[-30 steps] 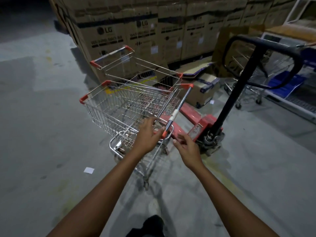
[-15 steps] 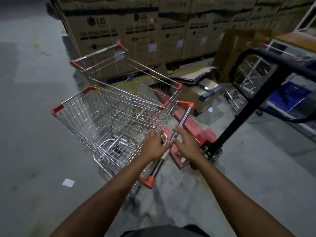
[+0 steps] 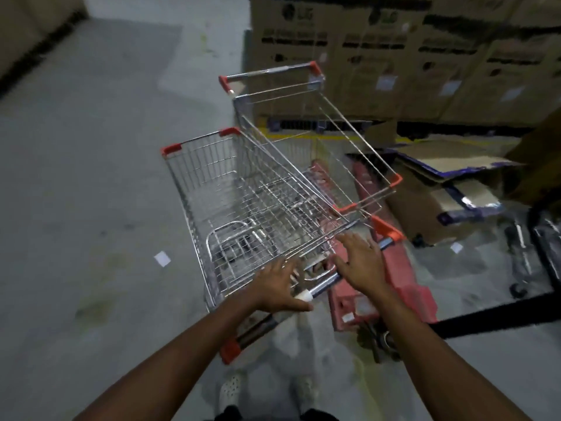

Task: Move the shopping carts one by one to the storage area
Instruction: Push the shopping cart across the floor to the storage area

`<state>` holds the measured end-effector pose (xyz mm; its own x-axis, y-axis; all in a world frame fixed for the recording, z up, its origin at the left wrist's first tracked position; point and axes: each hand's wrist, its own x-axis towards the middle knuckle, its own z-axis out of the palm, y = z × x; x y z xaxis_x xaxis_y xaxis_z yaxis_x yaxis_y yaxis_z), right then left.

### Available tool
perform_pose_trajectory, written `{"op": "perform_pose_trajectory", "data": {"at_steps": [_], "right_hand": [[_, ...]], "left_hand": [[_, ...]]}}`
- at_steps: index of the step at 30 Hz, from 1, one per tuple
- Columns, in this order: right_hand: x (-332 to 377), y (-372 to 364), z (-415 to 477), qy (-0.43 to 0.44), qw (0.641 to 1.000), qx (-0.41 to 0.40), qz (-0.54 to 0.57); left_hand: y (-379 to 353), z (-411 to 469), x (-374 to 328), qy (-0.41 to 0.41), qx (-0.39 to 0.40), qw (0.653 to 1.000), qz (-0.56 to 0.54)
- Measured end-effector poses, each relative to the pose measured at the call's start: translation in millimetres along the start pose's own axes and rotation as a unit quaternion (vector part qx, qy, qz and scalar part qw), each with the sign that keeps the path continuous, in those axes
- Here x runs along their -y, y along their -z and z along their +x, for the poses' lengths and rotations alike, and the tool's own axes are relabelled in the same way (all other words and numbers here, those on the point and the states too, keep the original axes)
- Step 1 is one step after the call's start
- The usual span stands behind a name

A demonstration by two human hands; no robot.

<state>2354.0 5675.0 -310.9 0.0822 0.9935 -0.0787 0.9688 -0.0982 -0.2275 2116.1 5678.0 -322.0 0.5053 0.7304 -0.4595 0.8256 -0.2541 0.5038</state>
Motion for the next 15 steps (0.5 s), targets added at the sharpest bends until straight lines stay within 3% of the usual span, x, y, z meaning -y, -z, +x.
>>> {"op": "perform_pose_trajectory", "data": {"at_steps": [5,8,15], "right_hand": [[-6.1,-6.0,18.2,0.085,0.995,0.006,-0.053],[-2.4,-4.1,15.6,0.125,0.991,-0.039,-0.026],[6.7,-3.5,7.8,0.155,0.987,-0.049,0.003]], "left_hand": [[-11.7,-19.7,-7.4,0.101,-0.088,0.990,-0.033],[-21.9,-31.3,-10.0,0.158,-0.132,0.978,-0.029],[-19.9,-55.3,-18.8,0.193,-0.150,0.970,-0.017]]}}
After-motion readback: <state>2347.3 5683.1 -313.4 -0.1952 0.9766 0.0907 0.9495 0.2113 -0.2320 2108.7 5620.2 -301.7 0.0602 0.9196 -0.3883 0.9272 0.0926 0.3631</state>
